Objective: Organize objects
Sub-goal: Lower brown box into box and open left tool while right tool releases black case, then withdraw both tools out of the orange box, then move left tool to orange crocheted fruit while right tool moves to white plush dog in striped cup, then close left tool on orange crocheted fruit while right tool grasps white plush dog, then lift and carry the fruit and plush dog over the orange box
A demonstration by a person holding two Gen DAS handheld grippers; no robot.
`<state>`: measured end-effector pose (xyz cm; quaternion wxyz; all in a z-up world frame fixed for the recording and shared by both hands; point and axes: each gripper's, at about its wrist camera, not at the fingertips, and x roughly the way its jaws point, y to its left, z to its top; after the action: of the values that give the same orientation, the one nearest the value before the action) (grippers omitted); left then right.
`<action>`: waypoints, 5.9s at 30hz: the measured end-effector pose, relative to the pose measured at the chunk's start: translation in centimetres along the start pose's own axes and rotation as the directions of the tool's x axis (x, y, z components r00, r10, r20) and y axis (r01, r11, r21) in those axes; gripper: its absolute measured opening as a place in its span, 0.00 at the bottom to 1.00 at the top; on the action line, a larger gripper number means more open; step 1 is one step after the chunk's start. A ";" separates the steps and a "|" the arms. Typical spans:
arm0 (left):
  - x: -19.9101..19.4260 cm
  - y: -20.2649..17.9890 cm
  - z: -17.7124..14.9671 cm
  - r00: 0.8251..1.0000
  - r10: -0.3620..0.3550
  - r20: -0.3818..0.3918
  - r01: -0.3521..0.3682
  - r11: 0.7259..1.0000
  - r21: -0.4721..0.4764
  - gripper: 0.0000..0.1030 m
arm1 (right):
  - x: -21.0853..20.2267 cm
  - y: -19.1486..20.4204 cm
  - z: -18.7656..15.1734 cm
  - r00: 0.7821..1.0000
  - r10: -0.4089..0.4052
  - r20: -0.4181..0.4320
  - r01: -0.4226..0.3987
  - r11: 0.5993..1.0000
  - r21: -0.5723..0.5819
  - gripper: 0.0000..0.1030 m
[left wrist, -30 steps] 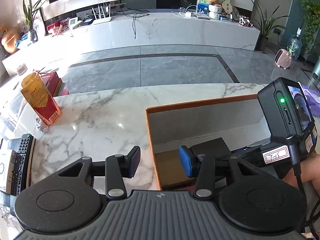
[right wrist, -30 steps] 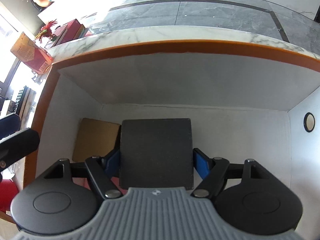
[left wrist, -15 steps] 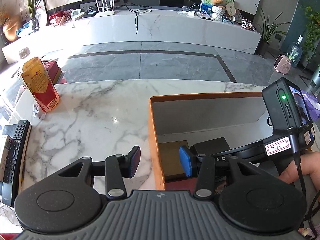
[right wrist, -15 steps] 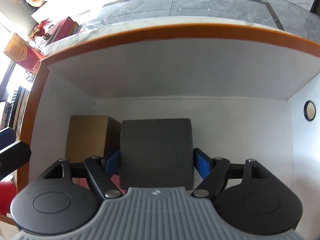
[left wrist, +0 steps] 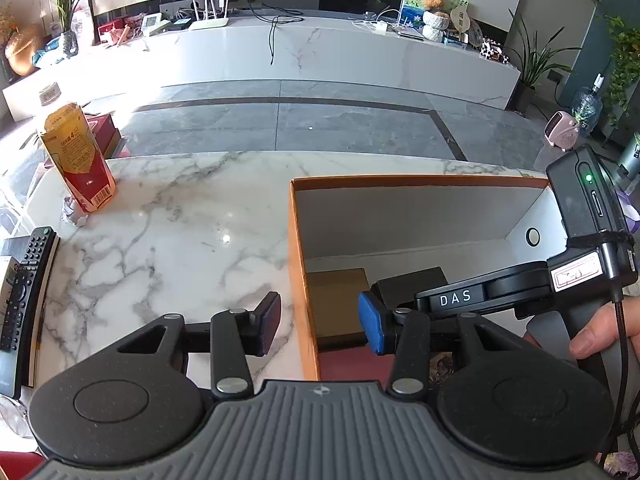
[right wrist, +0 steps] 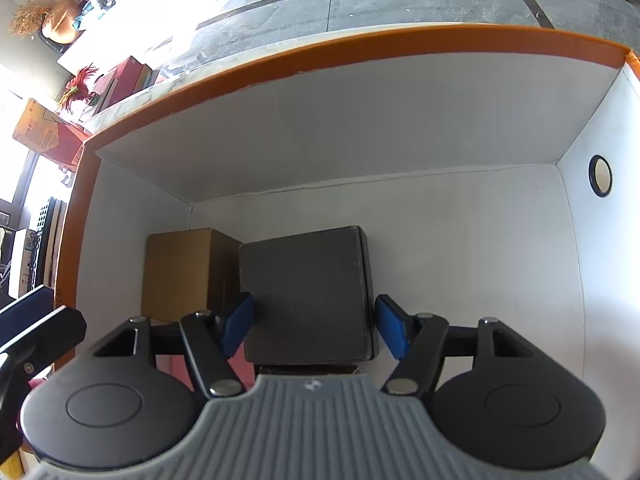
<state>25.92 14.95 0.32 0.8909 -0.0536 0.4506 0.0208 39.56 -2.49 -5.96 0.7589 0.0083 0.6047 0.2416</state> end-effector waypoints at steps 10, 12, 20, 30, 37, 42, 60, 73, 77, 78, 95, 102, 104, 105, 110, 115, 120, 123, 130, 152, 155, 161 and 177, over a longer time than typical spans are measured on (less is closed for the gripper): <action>-4.2 -1.0 -1.9 0.996 -0.023 0.087 0.024 1.000 -0.010 0.50 | -5.9 0.5 -3.3 0.986 -0.034 0.163 0.054 0.992 -0.116 0.67; -5.3 -1.5 -2.5 0.994 -0.033 0.104 0.034 0.999 -0.002 0.50 | -7.5 0.6 -4.6 0.980 -0.025 0.196 0.053 0.989 -0.139 0.67; -8.6 -3.7 -5.4 0.984 -0.101 0.146 0.097 0.995 0.031 0.50 | -12.7 0.2 -10.4 0.948 0.008 0.320 0.059 0.978 -0.200 0.66; -9.3 -6.4 -9.9 0.978 -0.179 0.109 0.176 0.984 0.031 0.49 | -15.5 -1.5 -18.3 0.927 0.008 0.374 0.102 0.957 -0.273 0.65; -8.5 -7.3 -12.9 0.981 -0.189 0.052 0.190 0.982 -0.002 0.48 | -15.0 -3.2 -21.8 0.935 -0.006 0.355 0.115 0.951 -0.287 0.61; -8.4 -7.6 -14.9 0.984 -0.175 0.025 0.175 0.985 0.015 0.48 | -14.5 -4.1 -23.8 0.939 0.005 0.345 0.102 0.951 -0.291 0.61; -3.9 -5.2 -15.3 0.999 -0.037 0.021 0.036 0.999 0.016 0.54 | -9.6 -3.0 -24.3 0.958 0.016 0.286 0.073 0.951 -0.300 0.54; -0.2 -4.6 -14.5 0.999 -0.002 -0.040 0.002 1.000 -0.009 0.55 | -8.9 -3.6 -23.4 0.957 -0.011 0.288 0.095 0.955 -0.280 0.54; 0.2 -4.4 -14.4 0.999 0.008 -0.044 -0.009 1.000 -0.014 0.50 | -8.9 -3.6 -23.5 0.959 -0.013 0.284 0.097 0.954 -0.284 0.54; 0.2 -4.4 -14.3 0.999 0.008 -0.046 -0.009 1.000 -0.015 0.49 | -8.9 -3.6 -23.5 0.959 -0.012 0.284 0.096 0.954 -0.282 0.54; -2.6 -5.7 -14.9 0.995 -0.094 -0.030 0.093 0.995 -0.043 0.45 | -13.5 -6.4 -22.7 0.910 -0.122 0.396 0.206 0.962 -0.178 0.63; -4.1 -7.4 -14.2 0.986 -0.165 -0.011 0.164 0.986 -0.031 0.45 | -13.4 -7.0 -22.4 0.903 -0.162 0.397 0.241 0.958 -0.157 0.68; -4.3 -7.8 -14.0 0.984 -0.179 -0.010 0.179 0.984 -0.023 0.45 | -13.8 -7.0 -22.4 0.903 -0.144 0.404 0.223 0.963 -0.154 0.69; -4.4 -8.0 -13.9 0.983 -0.185 -0.008 0.185 0.983 -0.019 0.45 | -14.0 -7.1 -22.4 0.903 -0.139 0.407 0.215 0.965 -0.149 0.69; -4.6 -9.0 -13.8 0.977 -0.215 -0.007 0.215 0.977 -0.010 0.45 | -14.8 -8.2 -22.1 0.890 -0.161 0.427 0.226 0.968 -0.106 0.72; -4.4 -9.8 -14.0 0.973 -0.231 -0.021 0.231 0.973 0.000 0.45 | -13.7 -9.7 -21.7 0.910 -0.179 0.374 0.227 0.970 -0.086 0.75; -4.1 -10.0 -14.1 0.971 -0.238 -0.025 0.238 0.971 -0.005 0.45 | -12.1 -10.8 -21.3 0.939 -0.145 0.313 0.174 0.983 -0.067 0.75; -4.0 -10.0 -14.0 0.971 -0.239 -0.027 0.239 0.971 -0.006 0.45 | -11.2 -10.7 -21.1 0.945 -0.146 0.292 0.173 0.982 -0.071 0.75; -3.5 -9.7 -14.2 0.969 -0.245 -0.036 0.245 0.969 -0.012 0.45 | -9.8 -11.0 -20.9 0.946 -0.178 0.270 0.198 0.979 -0.046 0.68; -8.3 -10.0 -13.0 0.953 -0.299 0.038 0.299 0.954 -0.003 0.45 | -16.8 -6.2 -22.7 0.931 -0.060 0.361 0.122 0.981 -0.152 0.61; -9.5 -9.8 -12.3 0.948 -0.310 0.069 0.311 0.951 -0.003 0.45 | -18.4 -5.4 -22.7 0.920 -0.036 0.391 0.109 0.980 -0.166 0.61; -11.0 -9.4 -10.4 0.941 -0.318 0.112 0.320 0.947 0.003 0.44 | -20.9 -4.2 -21.3 0.897 0.008 0.441 0.084 0.978 -0.189 0.61; -7.9 -6.1 -4.6 0.957 -0.262 0.128 0.264 0.964 -0.002 0.45 | -19.6 -2.3 -12.2 0.878 0.004 0.478 0.101 0.976 -0.194 0.61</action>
<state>18.09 8.48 4.43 0.9120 -0.1203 0.3817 -0.0901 26.15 -15.36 7.98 0.8863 -0.0292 0.3704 0.2765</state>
